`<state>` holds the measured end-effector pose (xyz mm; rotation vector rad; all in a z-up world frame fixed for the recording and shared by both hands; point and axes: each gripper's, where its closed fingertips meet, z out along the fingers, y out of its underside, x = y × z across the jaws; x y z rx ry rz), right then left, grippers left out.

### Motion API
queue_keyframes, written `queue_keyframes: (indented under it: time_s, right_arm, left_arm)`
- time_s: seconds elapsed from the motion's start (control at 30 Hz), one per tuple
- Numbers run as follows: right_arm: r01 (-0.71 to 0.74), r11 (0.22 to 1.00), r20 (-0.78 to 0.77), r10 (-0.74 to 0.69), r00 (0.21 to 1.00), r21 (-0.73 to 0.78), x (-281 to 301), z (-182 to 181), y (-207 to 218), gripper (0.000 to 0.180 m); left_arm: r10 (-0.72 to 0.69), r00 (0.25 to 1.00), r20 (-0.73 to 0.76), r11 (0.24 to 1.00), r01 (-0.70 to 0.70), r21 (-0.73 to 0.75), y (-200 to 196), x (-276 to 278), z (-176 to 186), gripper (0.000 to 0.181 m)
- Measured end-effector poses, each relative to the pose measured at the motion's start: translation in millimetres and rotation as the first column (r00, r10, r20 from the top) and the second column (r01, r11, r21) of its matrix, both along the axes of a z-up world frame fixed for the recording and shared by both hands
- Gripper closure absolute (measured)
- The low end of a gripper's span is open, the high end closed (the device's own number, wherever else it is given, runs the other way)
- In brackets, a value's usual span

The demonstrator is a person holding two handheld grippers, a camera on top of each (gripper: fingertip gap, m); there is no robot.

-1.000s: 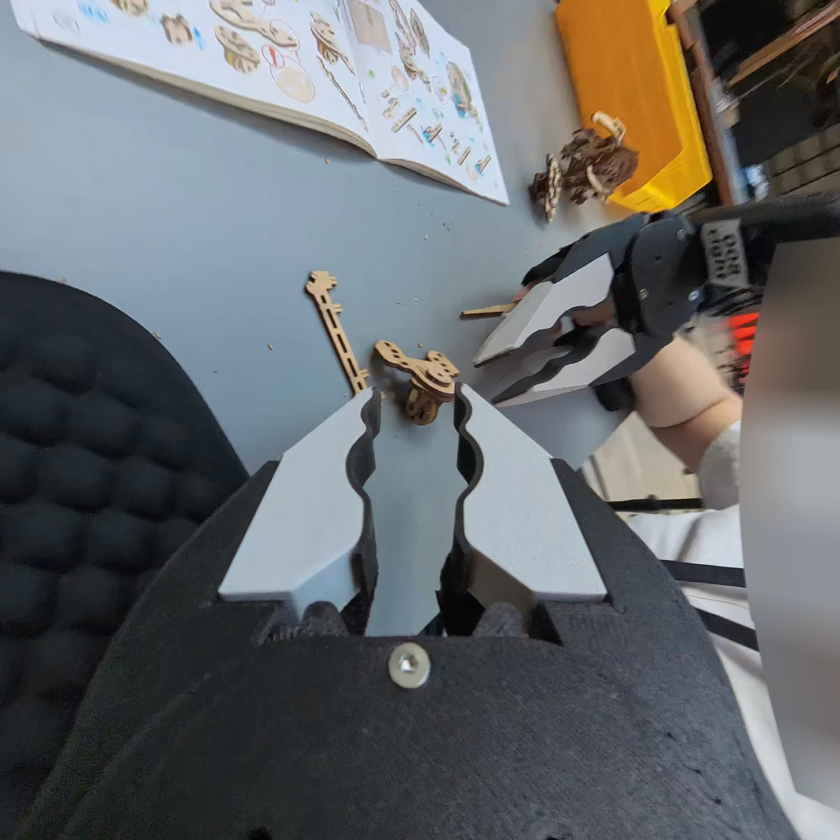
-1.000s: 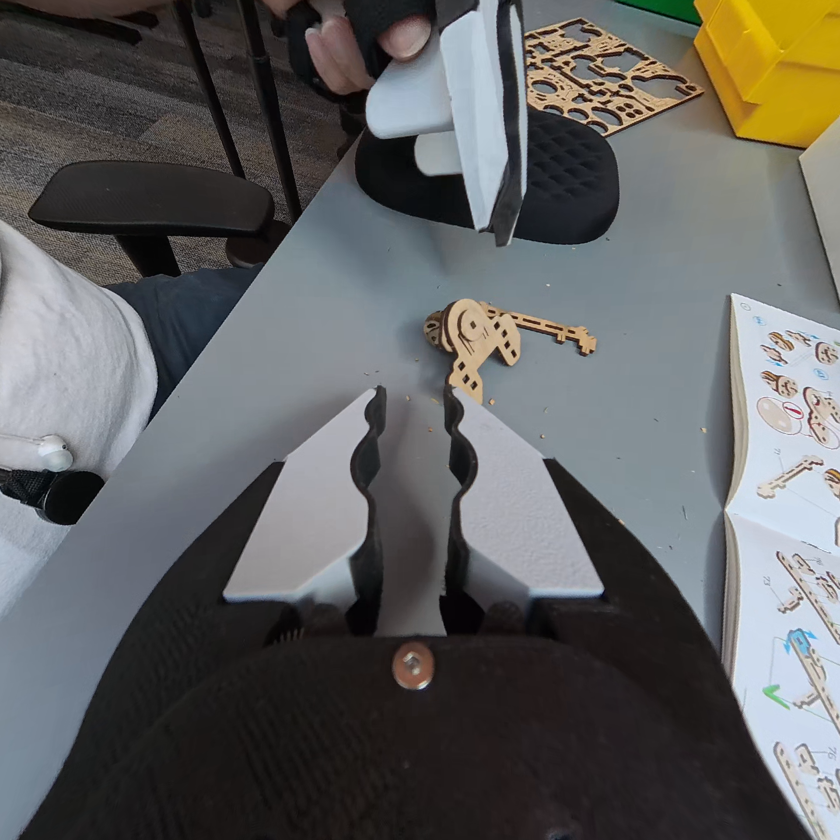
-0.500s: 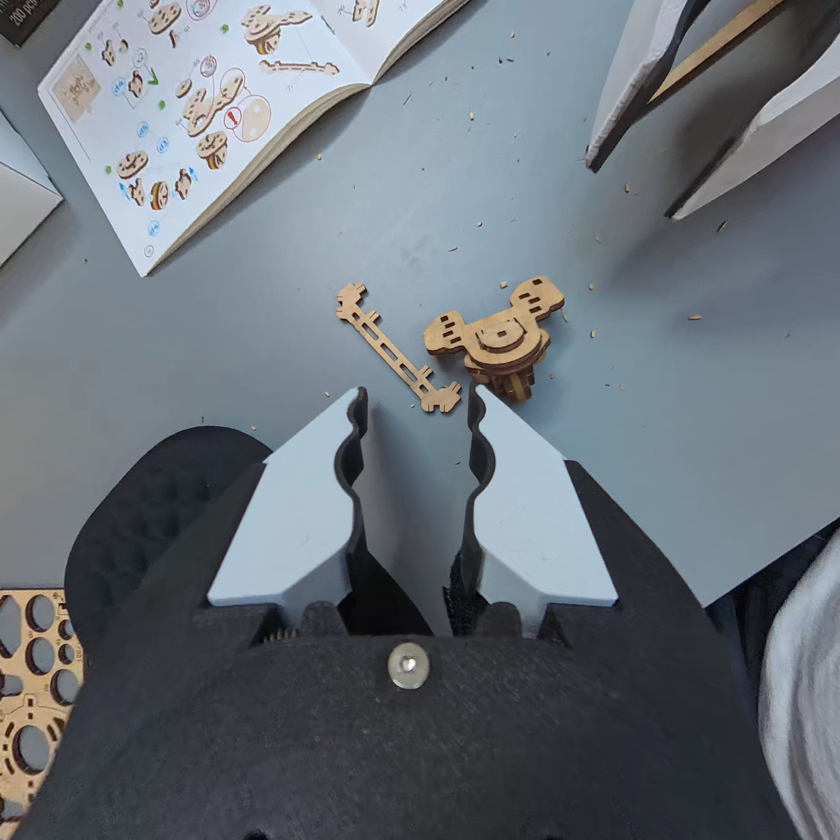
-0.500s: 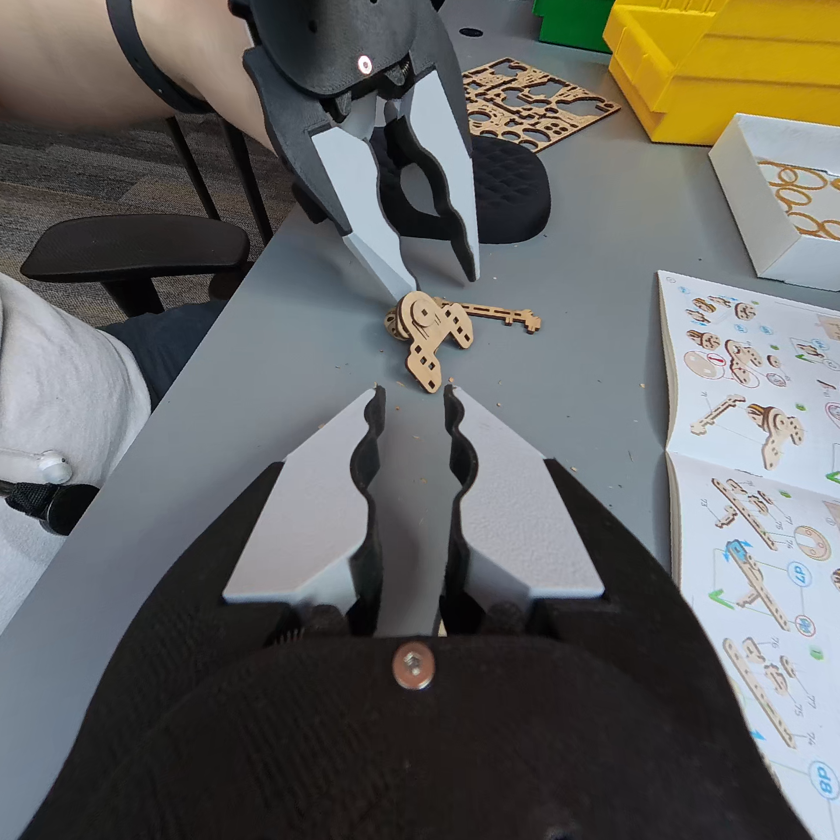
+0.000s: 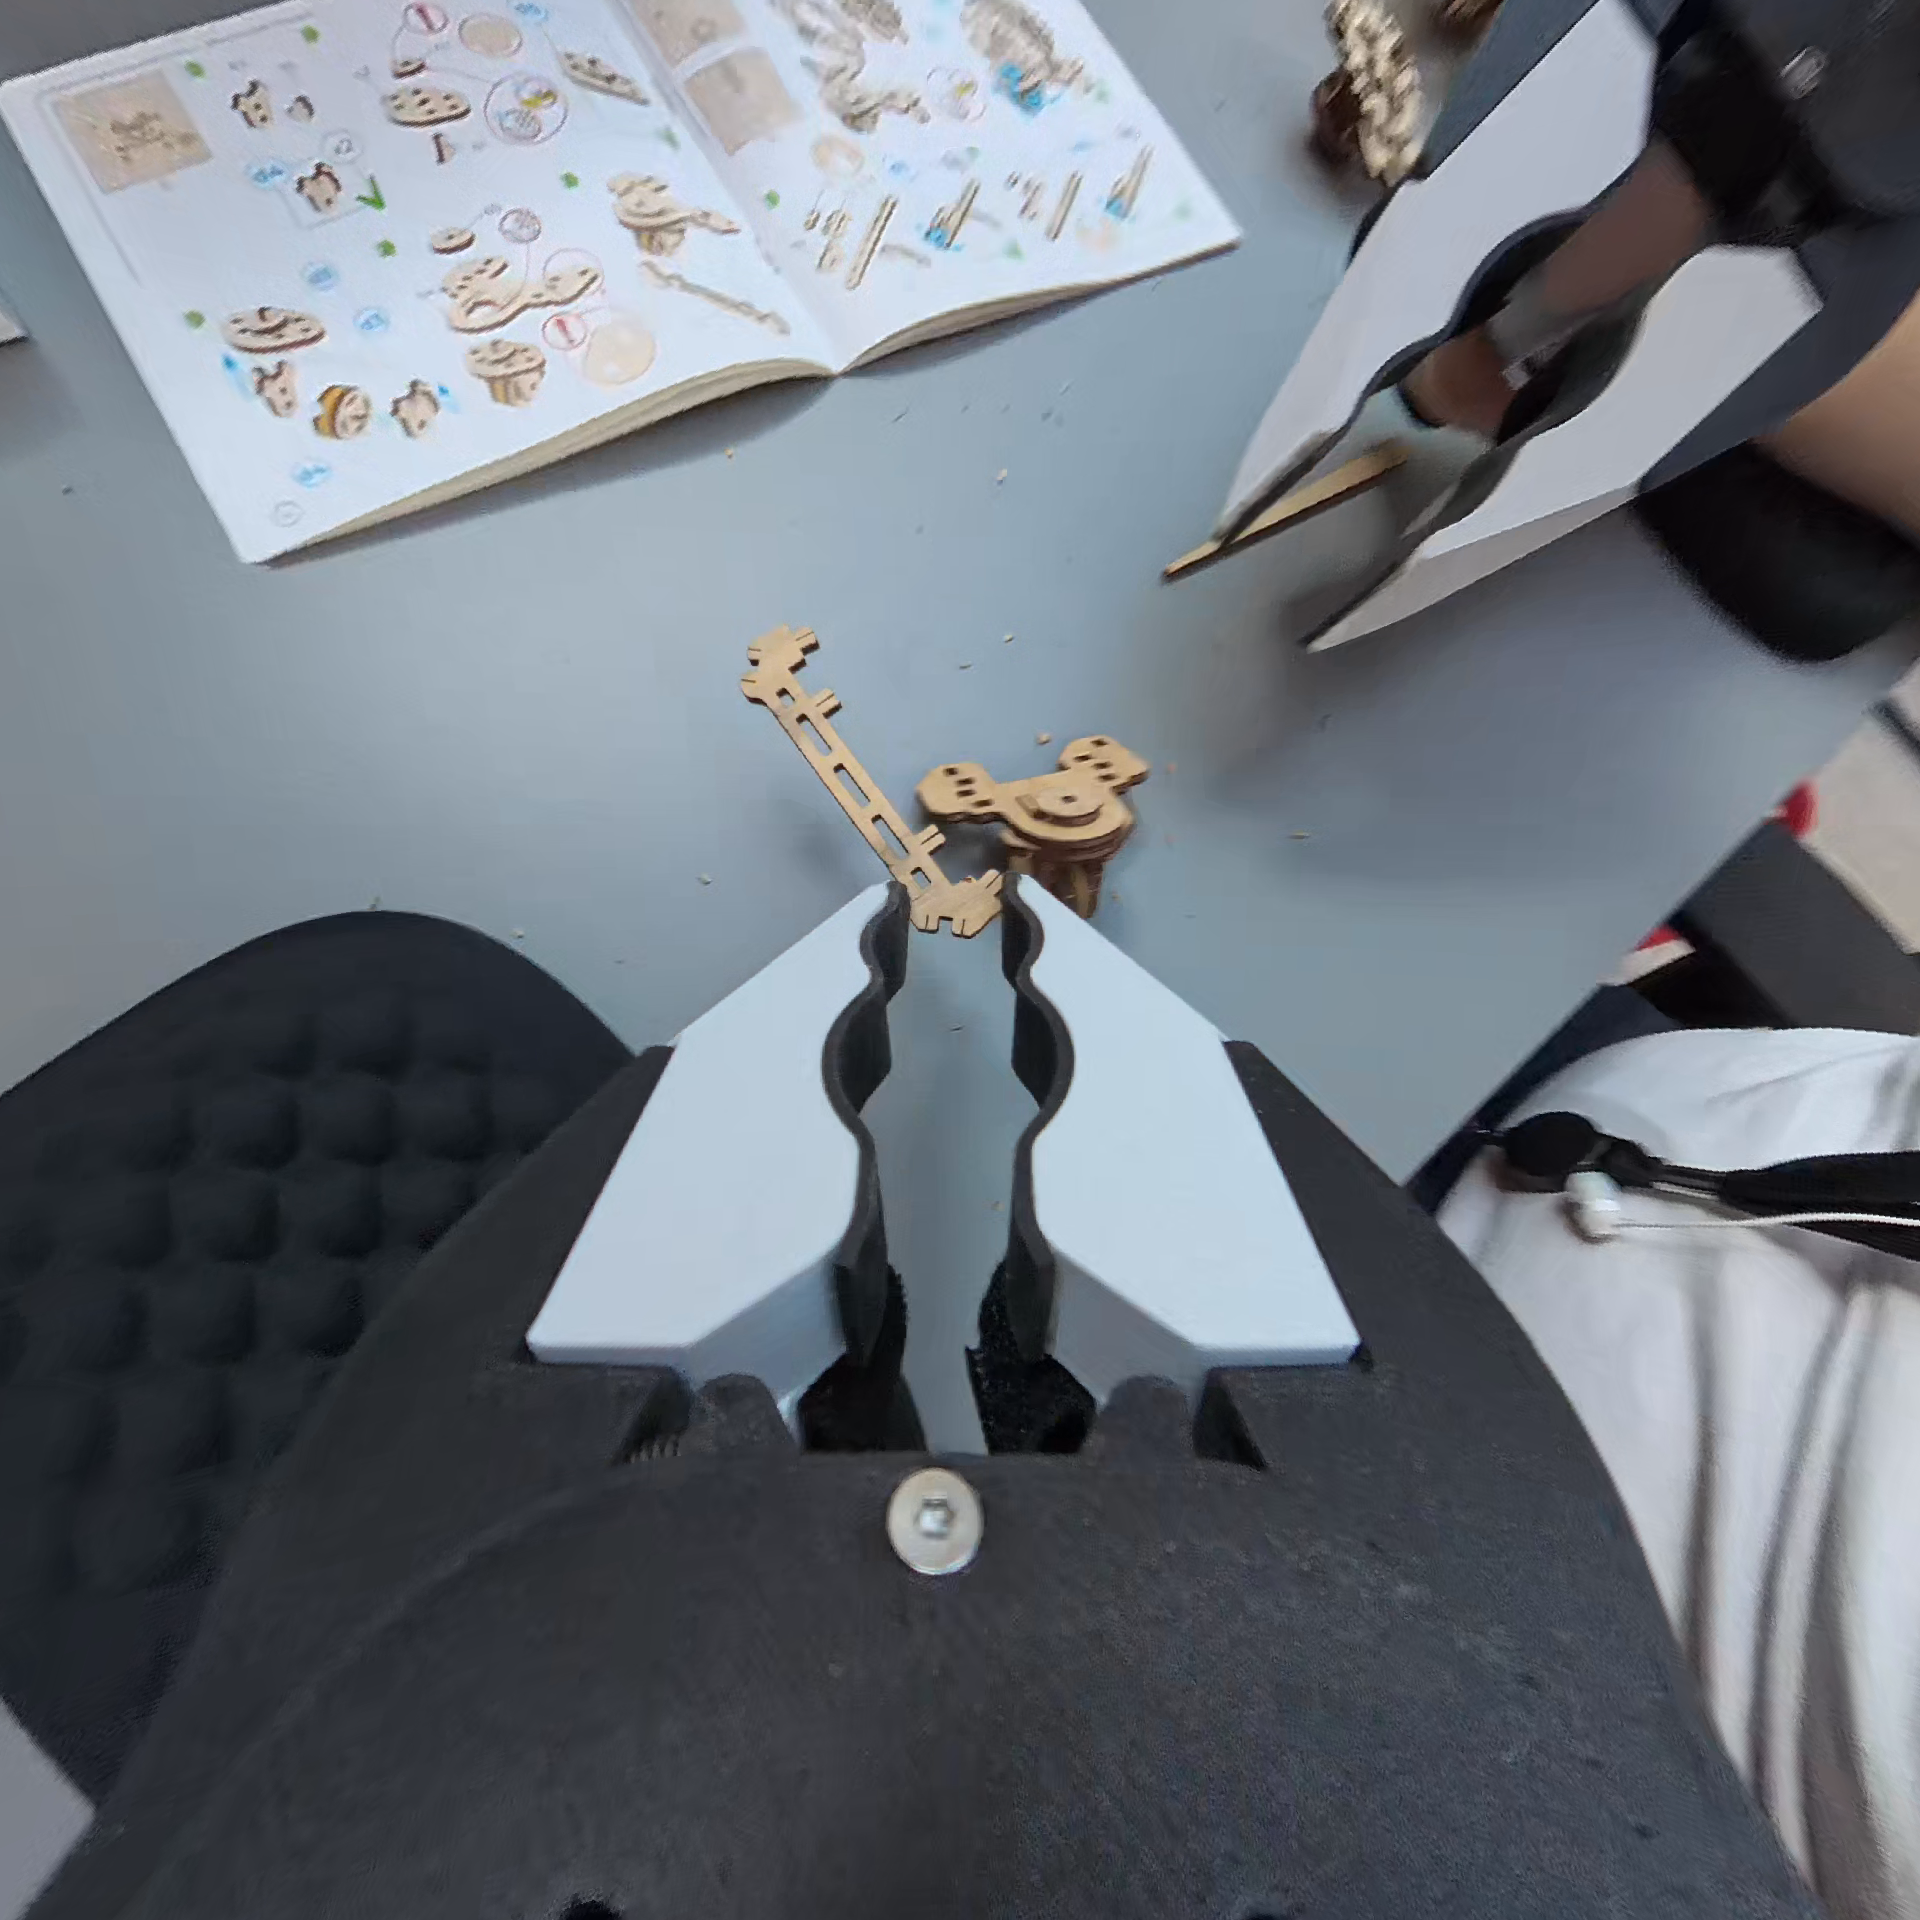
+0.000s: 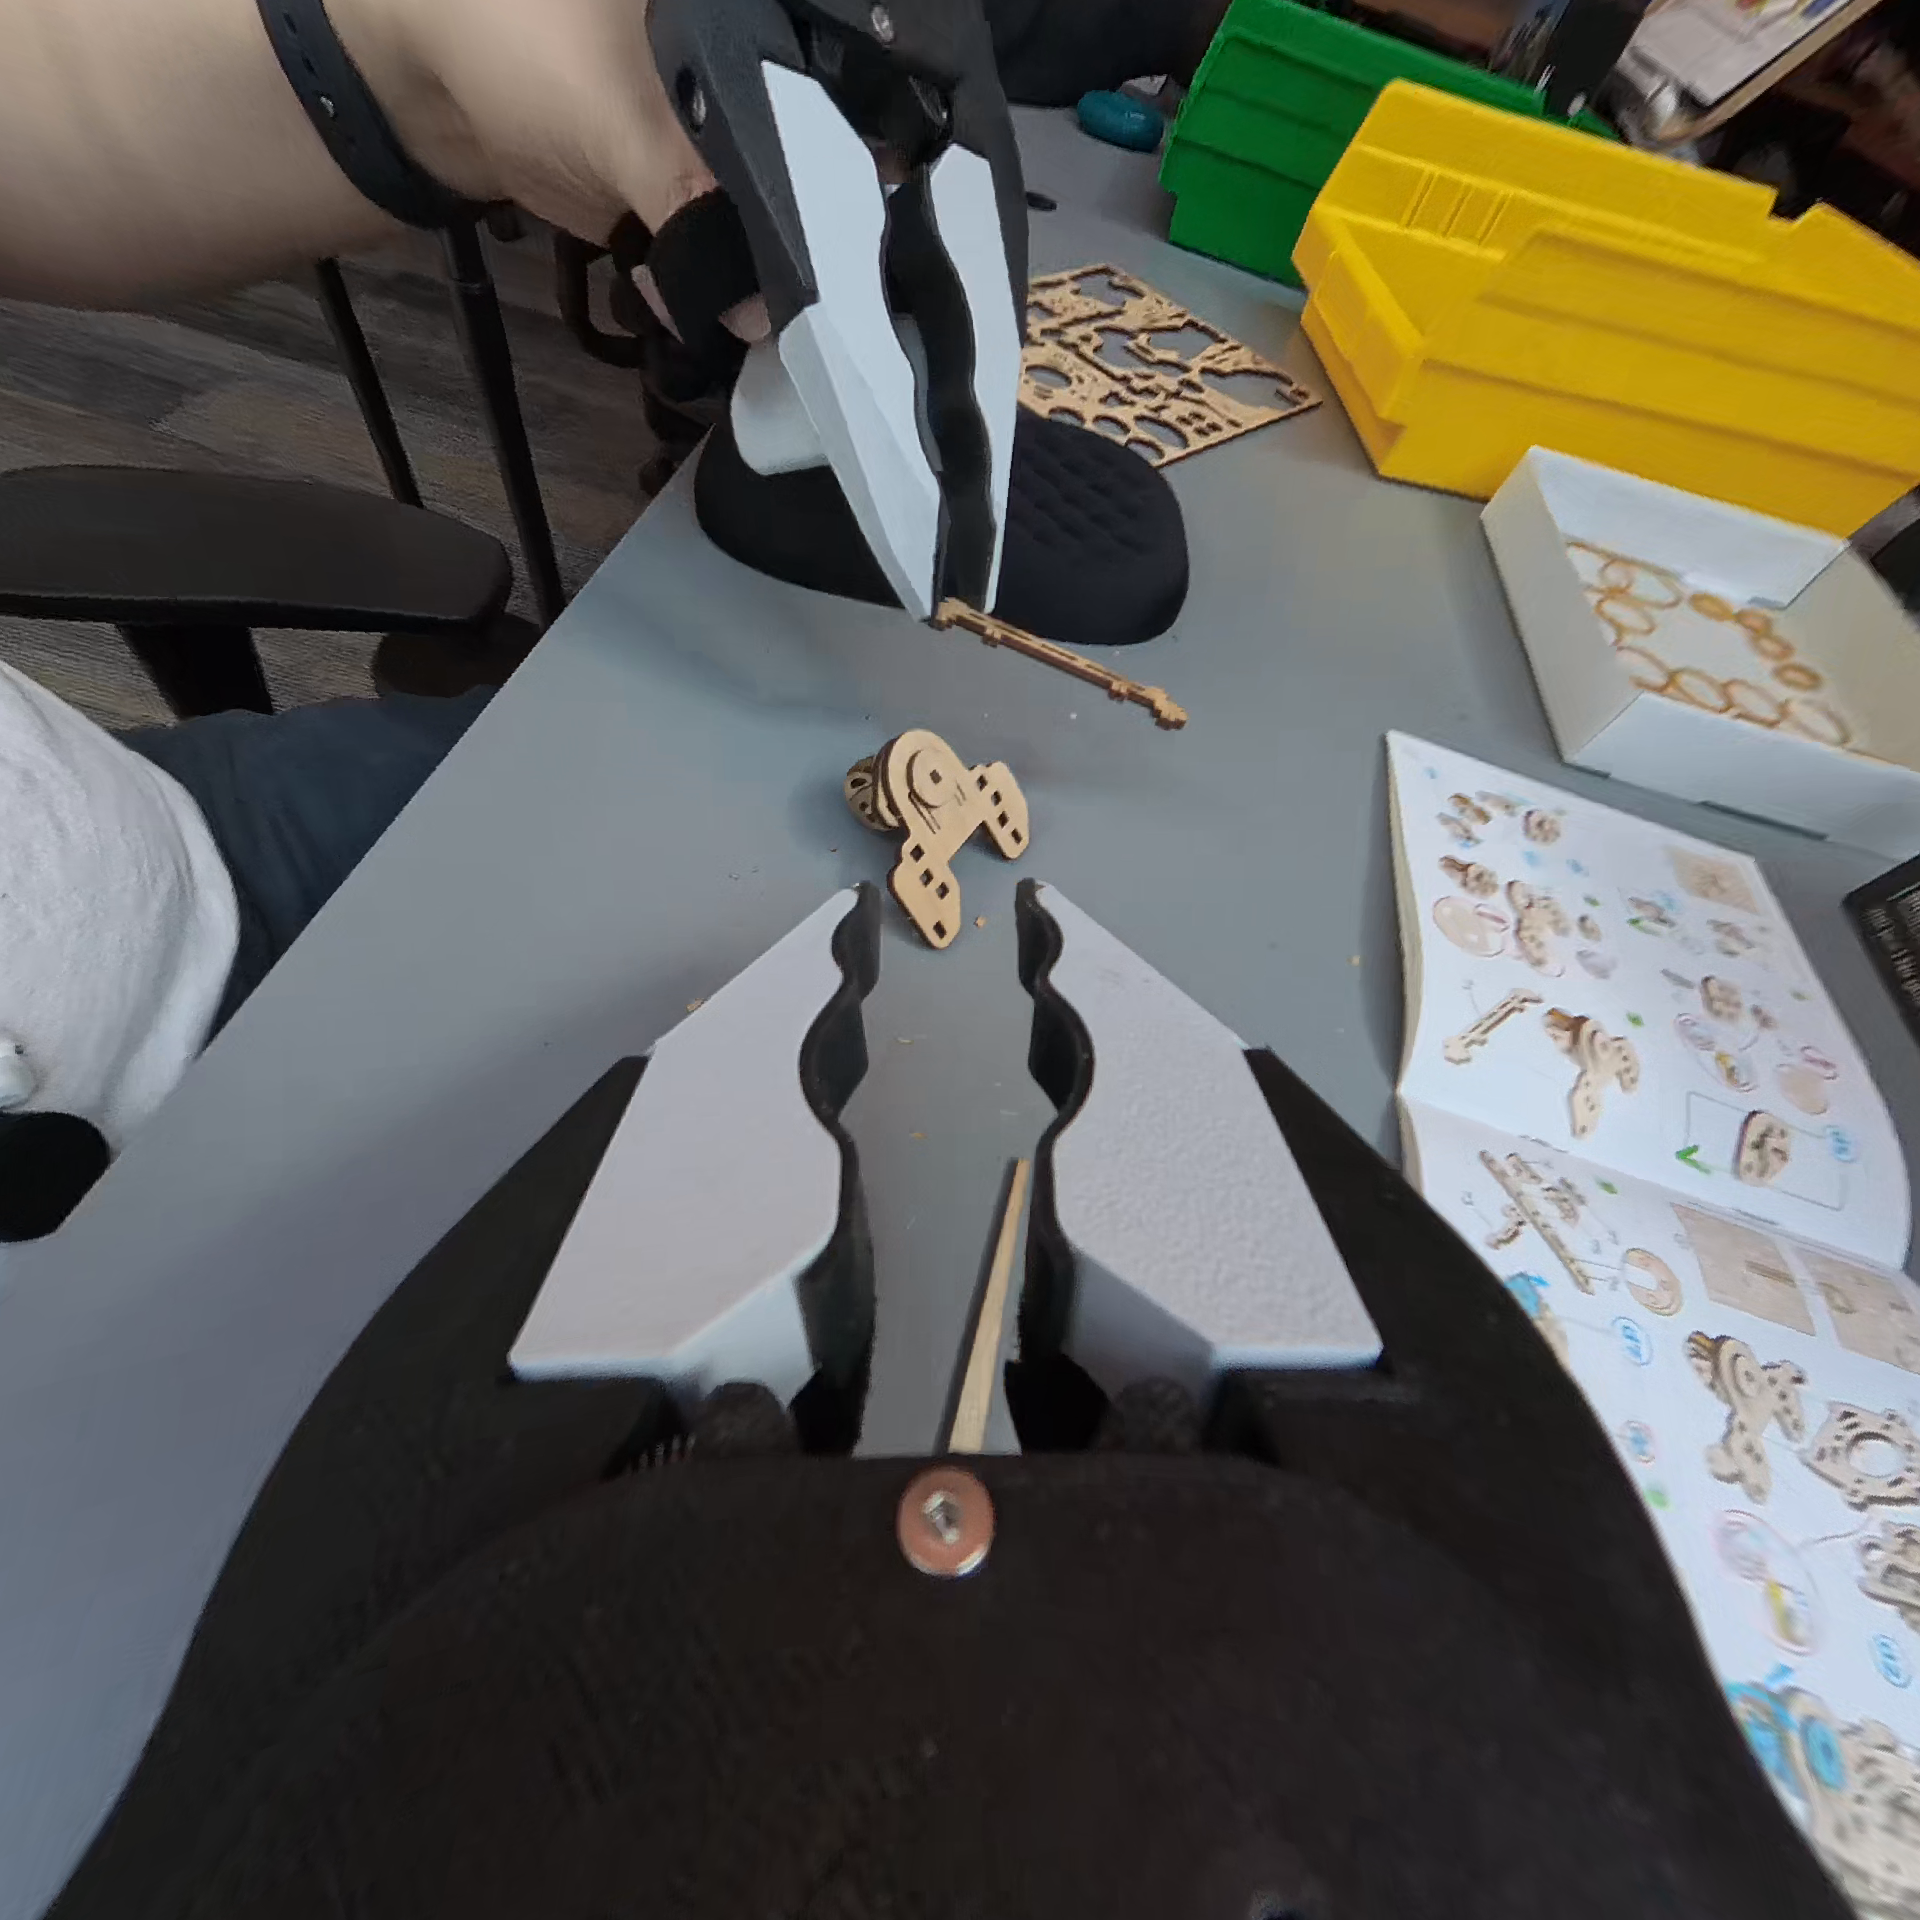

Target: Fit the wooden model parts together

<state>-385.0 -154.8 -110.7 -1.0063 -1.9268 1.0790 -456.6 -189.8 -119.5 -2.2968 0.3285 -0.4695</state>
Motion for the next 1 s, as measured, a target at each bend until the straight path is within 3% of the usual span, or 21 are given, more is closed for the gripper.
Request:
queue_keyframes:
  time_s: [0.03, 0.17, 0.37, 0.43, 0.5, 0.6, 0.63, 0.7, 0.8, 0.9, 1.0]
  right_arm:
    - [0.004, 0.998, -0.057, 0.0, 0.998, 0.066, -0.2, 7.6, -0.8, 0.153]
    - [0.024, 0.955, -0.224, 0.045, 0.974, 0.294, 1.9, 28.2, -12.7, 0.146]
    - [-0.075, 0.98, -0.299, 0.129, 0.945, 0.186, 13.9, 51.7, -30.4, 0.142]
    - [-0.116, 0.977, -0.307, 0.168, 0.937, 0.18, 17.9, 54.7, -37.3, 0.151]
    - [-0.181, 0.969, -0.287, 0.224, 0.931, 0.168, 24.1, 52.6, -46.2, 0.173]
    - [-0.237, 0.962, -0.216, 0.262, 0.941, 0.134, 34.0, 47.8, -52.5, 0.178]
    - [-0.205, 0.97, -0.187, 0.227, 0.956, 0.128, 35.3, 46.8, -48.0, 0.178]
    - [-0.092, 0.991, -0.091, 0.101, 0.991, 0.095, 37.8, 40.7, -31.8, 0.178]
    - [0.006, 0.998, 0.101, 0.001, 0.995, -0.067, 47.6, 21.8, -25.9, 0.178]
    - [0.053, 0.985, 0.192, -0.021, 0.981, -0.164, 47.6, 12.7, -32.8, 0.178]
    - [0.076, 0.982, 0.194, -0.042, 0.98, -0.175, 47.1, 15.4, -38.0, 0.178]
  left_arm:
    - [-0.039, 0.993, 0.113, 0.999, 0.039, 0.005, -4.0, 10.9, 13.6, 0.164]
    - [-0.219, 0.882, 0.417, 0.972, 0.233, 0.018, -24.5, 48.0, 55.0, 0.164]
    - [-0.34, 0.713, 0.613, 0.907, 0.42, 0.016, -42.5, 81.8, 71.4, 0.165]
    - [-0.365, 0.669, 0.648, 0.891, 0.452, 0.034, -45.1, 89.6, 74.7, 0.165]
    - [-0.384, 0.656, 0.65, 0.883, 0.467, 0.051, -46.2, 94.5, 74.8, 0.165]
    - [-0.391, 0.646, 0.656, 0.885, 0.46, 0.075, -44.7, 95.0, 76.8, 0.165]
    - [-0.38, 0.669, 0.638, 0.897, 0.434, 0.08, -41.0, 91.2, 76.1, 0.165]
    - [-0.353, 0.762, 0.543, 0.93, 0.351, 0.112, -30.5, 77.8, 74.8, 0.145]
    - [-0.335, 0.907, 0.256, 0.93, 0.276, 0.242, -18.9, 66.3, 80.2, 0.136]
    - [-0.391, 0.92, 0.044, 0.882, 0.36, 0.304, -21.8, 88.5, 85.7, 0.15]
    - [-0.43, 0.902, -0.049, 0.877, 0.43, 0.213, -18.0, 100.5, 69.7, 0.148]
